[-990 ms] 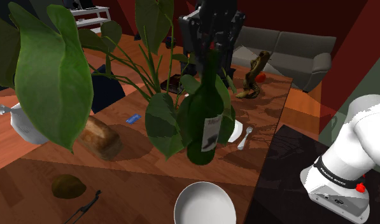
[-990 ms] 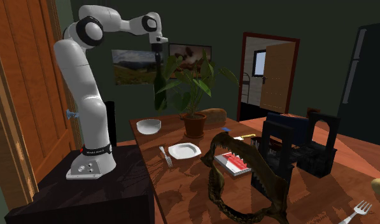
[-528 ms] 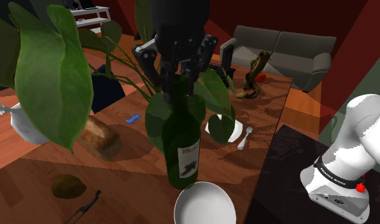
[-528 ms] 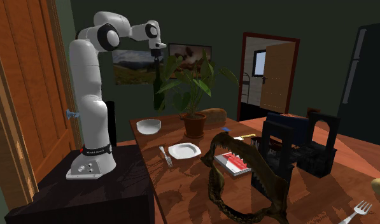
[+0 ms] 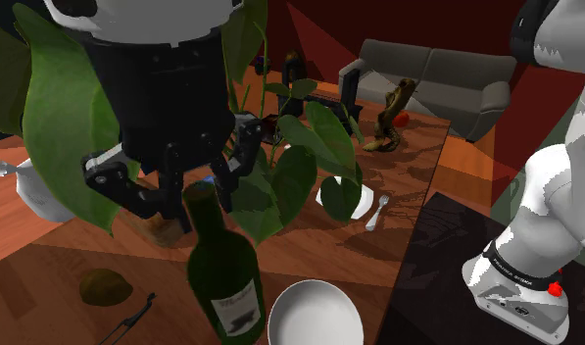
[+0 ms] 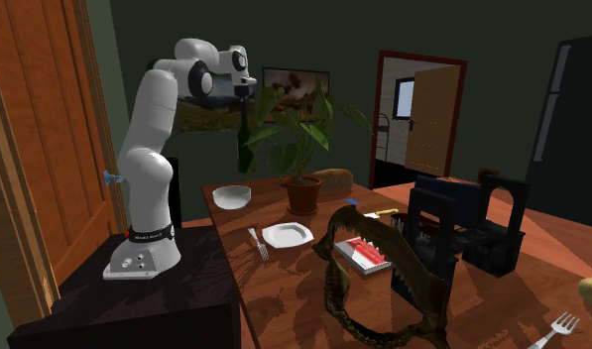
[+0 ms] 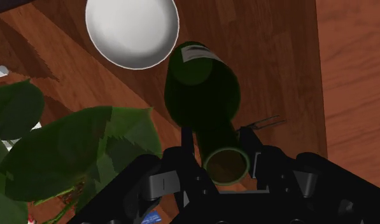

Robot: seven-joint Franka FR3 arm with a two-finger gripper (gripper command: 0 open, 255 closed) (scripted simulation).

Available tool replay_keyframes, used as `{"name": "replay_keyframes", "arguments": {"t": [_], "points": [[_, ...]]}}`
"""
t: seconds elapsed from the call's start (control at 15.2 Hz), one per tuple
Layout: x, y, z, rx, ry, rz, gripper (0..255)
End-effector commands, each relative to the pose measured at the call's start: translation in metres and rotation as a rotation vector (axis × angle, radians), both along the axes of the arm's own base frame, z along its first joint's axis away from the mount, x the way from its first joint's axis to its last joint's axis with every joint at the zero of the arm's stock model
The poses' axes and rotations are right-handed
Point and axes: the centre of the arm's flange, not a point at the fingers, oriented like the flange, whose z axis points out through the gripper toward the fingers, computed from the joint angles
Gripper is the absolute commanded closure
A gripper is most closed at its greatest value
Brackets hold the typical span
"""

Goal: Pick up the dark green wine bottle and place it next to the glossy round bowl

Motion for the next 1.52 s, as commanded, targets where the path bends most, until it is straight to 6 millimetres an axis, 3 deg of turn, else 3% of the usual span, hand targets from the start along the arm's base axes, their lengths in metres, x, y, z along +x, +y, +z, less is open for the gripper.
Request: {"name": "replay_keyframes", "arguments": {"t": [0.0, 1.45], "points": [[-0.003, 0.024, -0.007, 0.001, -0.001, -0.002, 255], [-0.003, 0.028, -0.119, 0.001, -0.001, -0.002, 255]]}}
